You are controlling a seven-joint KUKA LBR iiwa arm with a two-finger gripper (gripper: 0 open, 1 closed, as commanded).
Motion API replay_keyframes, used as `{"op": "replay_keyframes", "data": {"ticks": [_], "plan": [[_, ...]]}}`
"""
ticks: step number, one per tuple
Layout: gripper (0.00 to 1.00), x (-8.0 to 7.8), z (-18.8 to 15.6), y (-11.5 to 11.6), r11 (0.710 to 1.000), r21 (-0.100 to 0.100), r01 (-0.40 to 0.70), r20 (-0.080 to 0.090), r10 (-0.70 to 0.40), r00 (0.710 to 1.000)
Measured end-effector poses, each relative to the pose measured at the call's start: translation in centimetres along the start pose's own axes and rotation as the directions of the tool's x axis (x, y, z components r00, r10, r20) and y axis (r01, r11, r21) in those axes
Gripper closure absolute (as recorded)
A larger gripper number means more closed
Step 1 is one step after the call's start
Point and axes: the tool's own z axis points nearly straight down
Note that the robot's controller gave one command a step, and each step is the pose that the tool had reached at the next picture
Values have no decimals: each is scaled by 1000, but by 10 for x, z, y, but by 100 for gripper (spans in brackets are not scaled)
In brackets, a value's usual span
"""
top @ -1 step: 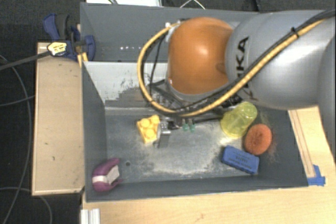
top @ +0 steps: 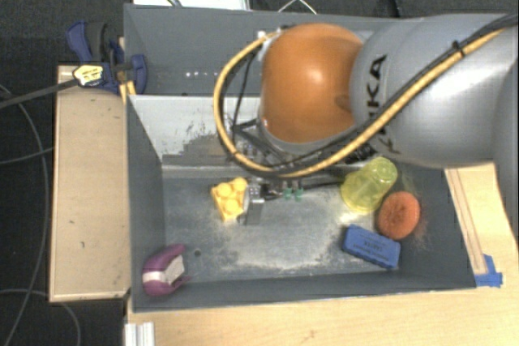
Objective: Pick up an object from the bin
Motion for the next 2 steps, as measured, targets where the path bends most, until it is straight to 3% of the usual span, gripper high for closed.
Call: {"op": "replay_keyframes", "data": {"ticks": [1, 2], "plan": [[0, -57, 147, -29, 986, 0, 168, -6, -168, 986], [0, -50, 57, -21, 1000, -1, 21, 2, -21, 1000]]}}
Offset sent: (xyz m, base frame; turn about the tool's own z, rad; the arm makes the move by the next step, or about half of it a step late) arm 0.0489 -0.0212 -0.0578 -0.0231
